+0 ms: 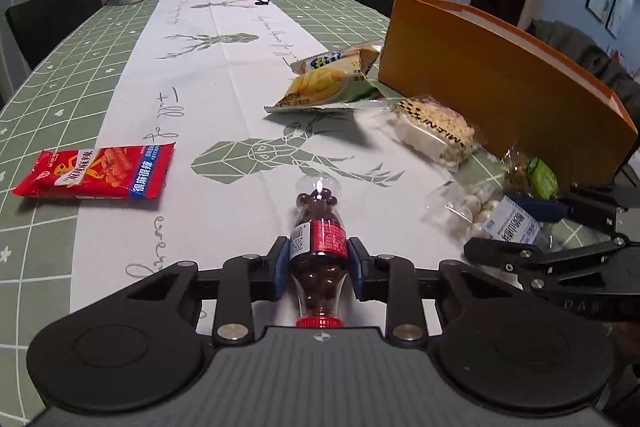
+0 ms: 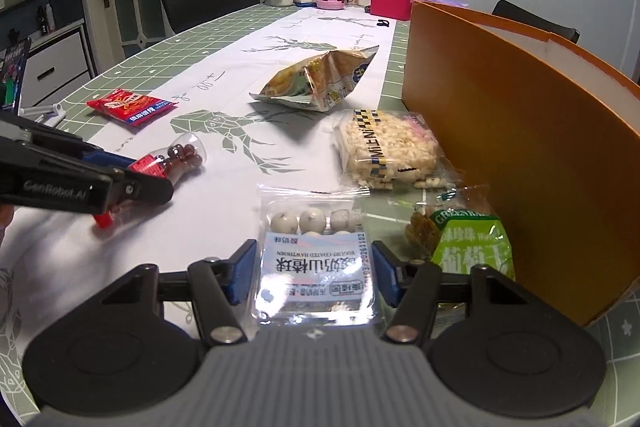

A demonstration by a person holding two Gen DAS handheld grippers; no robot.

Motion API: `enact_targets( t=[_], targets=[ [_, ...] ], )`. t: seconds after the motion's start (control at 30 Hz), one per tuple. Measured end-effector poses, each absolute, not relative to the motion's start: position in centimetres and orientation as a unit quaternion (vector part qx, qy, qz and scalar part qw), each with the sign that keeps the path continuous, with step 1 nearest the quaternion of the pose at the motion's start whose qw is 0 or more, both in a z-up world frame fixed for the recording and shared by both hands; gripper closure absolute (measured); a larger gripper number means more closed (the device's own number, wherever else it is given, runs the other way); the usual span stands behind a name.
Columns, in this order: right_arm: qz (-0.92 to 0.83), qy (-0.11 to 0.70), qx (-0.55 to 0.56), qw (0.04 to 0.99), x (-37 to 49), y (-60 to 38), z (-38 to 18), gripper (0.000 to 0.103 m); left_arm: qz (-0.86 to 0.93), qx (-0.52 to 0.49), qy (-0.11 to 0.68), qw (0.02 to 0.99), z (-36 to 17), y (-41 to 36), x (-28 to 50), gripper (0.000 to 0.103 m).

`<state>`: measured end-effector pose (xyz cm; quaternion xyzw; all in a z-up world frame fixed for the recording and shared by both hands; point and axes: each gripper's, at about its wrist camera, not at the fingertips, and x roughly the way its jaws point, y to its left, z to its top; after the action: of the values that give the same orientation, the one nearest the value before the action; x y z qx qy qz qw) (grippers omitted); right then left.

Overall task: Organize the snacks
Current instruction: 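Carry the bottle and milk-ball packet over the orange box with both tools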

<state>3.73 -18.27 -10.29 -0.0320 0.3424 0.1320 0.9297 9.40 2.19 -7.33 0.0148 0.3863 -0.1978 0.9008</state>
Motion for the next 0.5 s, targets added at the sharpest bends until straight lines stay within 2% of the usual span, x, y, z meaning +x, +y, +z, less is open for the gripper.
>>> enact_targets(
  t=[0.5],
  targets=[
    [0.15,0.328,-0.026,0.932,3.3,-17.9,-8.1,0.045,-0.204,-0.024,0.357,0.911,-4.2,3.1,8.1,0.069]
  ],
)
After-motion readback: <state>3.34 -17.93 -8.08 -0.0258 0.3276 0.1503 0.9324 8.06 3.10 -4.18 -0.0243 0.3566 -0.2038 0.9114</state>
